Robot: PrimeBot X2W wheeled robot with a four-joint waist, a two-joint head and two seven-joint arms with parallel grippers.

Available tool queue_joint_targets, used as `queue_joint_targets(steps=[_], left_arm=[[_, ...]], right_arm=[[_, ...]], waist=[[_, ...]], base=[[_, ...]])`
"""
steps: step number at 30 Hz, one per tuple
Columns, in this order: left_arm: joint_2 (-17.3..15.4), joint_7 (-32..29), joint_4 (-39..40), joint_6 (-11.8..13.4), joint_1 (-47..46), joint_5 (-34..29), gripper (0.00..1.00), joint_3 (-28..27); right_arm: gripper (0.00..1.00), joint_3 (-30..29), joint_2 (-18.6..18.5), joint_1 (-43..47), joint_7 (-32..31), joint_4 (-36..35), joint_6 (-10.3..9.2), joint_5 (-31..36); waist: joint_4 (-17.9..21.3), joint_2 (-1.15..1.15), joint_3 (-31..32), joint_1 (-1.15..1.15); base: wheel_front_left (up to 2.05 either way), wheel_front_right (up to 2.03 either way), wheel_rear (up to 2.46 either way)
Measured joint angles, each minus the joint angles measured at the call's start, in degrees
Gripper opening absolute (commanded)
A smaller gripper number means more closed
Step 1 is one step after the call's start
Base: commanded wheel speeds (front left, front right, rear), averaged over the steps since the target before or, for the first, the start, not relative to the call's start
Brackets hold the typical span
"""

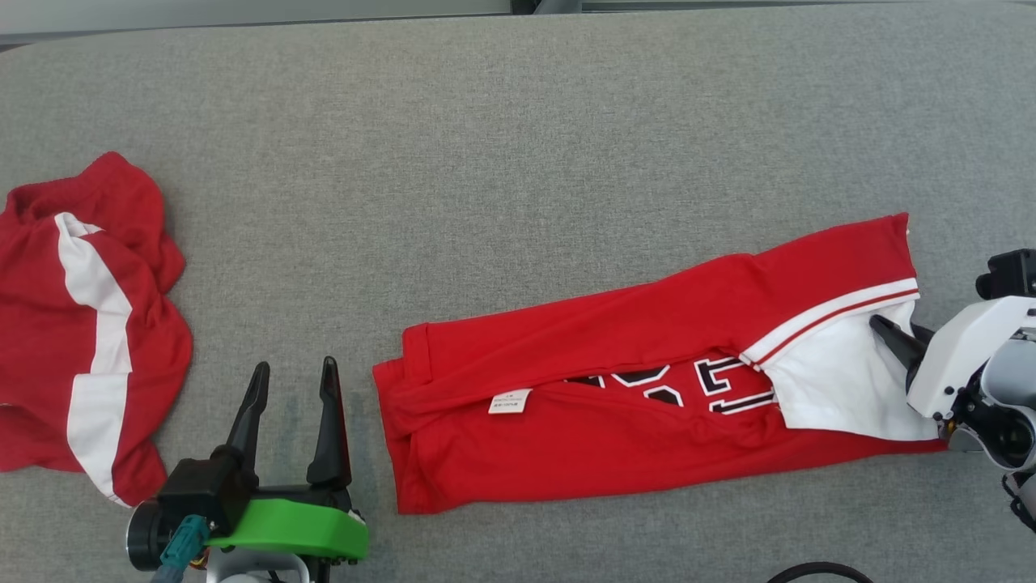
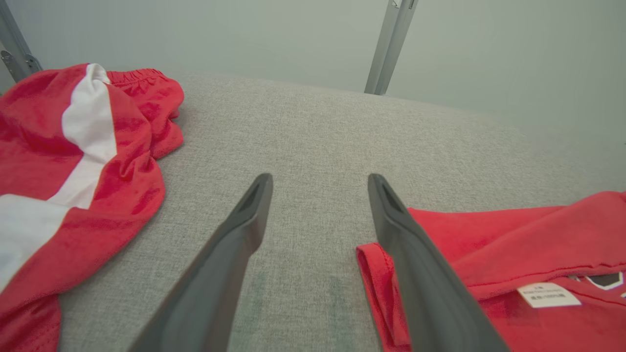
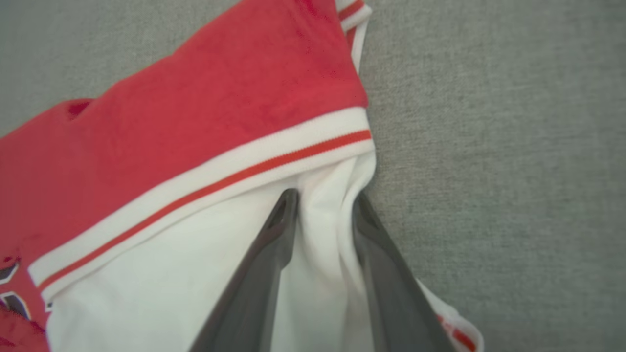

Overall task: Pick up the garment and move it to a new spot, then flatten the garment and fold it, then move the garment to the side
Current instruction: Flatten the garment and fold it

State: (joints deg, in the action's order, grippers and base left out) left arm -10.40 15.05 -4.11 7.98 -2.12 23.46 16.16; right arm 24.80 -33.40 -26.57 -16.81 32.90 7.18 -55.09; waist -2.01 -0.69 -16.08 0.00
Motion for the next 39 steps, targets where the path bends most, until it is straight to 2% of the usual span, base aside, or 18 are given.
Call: queue_joint_targets(steps=[3,5,12,15,17,20,23,25,28,31,34,37,39], left_arm=[[1.0,0.0,-0.37,-0.92,-0.04,-0.15,1.0,-1.24],[1.35,0.0,-0.73,-1.42,-0.01,-0.38,1.0,-2.02],[2.76,0.01,-2.4,-4.75,0.74,-1.62,1.0,-3.15],[3.3,0.0,-4.07,-5.8,1.77,-2.18,1.0,-3.68],[3.87,0.01,-4.88,-6.33,1.97,-2.47,1.0,-4.39],[4.56,0.01,-5.56,-7.01,2.64,-2.72,1.0,-5.17],[5.28,0.01,-5.69,-7.57,3.14,-2.99,1.0,-6.34],[5.66,0.01,-6.23,-8.22,3.25,-3.16,1.0,-6.39],[6.0,0.01,-7.1,-8.77,3.36,-3.61,1.0,-6.49],[6.21,0.01,-7.49,-9.16,3.32,-4.02,1.0,-6.5],[6.54,0.01,-8.2,-9.5,3.21,-4.45,1.0,-6.19],[6.9,0.01,-8.98,-9.57,3.18,-4.44,1.0,-5.81],[7.14,0.01,-9.28,-9.77,3.16,-4.44,1.0,-5.19]], right_arm=[[0.0,-0.54,-0.03,0.94,0.32,-1.64,0.27,-5.43],[0.0,-1.68,-1.88,1.75,0.13,-1.79,0.4,-8.12],[0.0,-11.27,-15.04,4.95,1.52,5.35,0.35,-12.6],[0.0,-13.8,-18.71,6.08,2.54,5.92,0.33,-13.8],[0.0,-14.07,-19.71,6.48,2.8,2.68,0.3,-14.48],[0.0,-12.09,-19.15,8.43,1.76,-8.22,0.31,-15.94],[0.0,-8.69,-16.63,11.37,1.54,-19.9,0.31,-15.73],[0.0,-6.66,-13.66,12.68,2.05,-24.92,0.3,-13.94],[0.0,-3.6,-6.0,13.73,2.34,-28.31,0.3,-10.0],[0.0,-1.14,3.7,13.67,2.26,-27.71,0.3,-4.83],[0.0,-0.68,12.99,13.07,2.9,-23.99,0.3,0.32],[0.0,-2.07,19.39,11.5,3.82,-19.33,0.3,5.46],[0.0,-2.72,22.17,10.79,4.01,-16.91,0.3,8.66]], waist=[[0.22,0.0,0.43,0.0],[0.35,0.0,0.89,0.0],[0.35,0.0,2.51,0.0],[0.35,0.0,3.35,0.0],[0.49,0.0,3.93,0.0],[0.79,0.0,4.94,0.0],[1.61,0.0,5.62,0.0],[2.27,0.0,6.0,0.0],[3.08,0.0,6.7,0.0],[3.75,0.0,7.22,0.0],[3.94,0.0,7.62,0.0],[3.76,0.0,7.52,0.0],[3.45,0.0,7.48,0.0]], base=[[0.0,0.0,0.0],[0.0,0.0,0.0],[0.0,0.0,0.0],[0.0,0.0,0.0],[0.0,0.0,0.0],[0.0,0.0,0.0],[0.0,0.0,0.0],[0.0,0.0,0.0],[0.0,0.0,0.0],[0.0,0.0,0.0],[0.0,0.0,0.0],[0.0,0.0,0.0],[0.0,0.0,0.0]])
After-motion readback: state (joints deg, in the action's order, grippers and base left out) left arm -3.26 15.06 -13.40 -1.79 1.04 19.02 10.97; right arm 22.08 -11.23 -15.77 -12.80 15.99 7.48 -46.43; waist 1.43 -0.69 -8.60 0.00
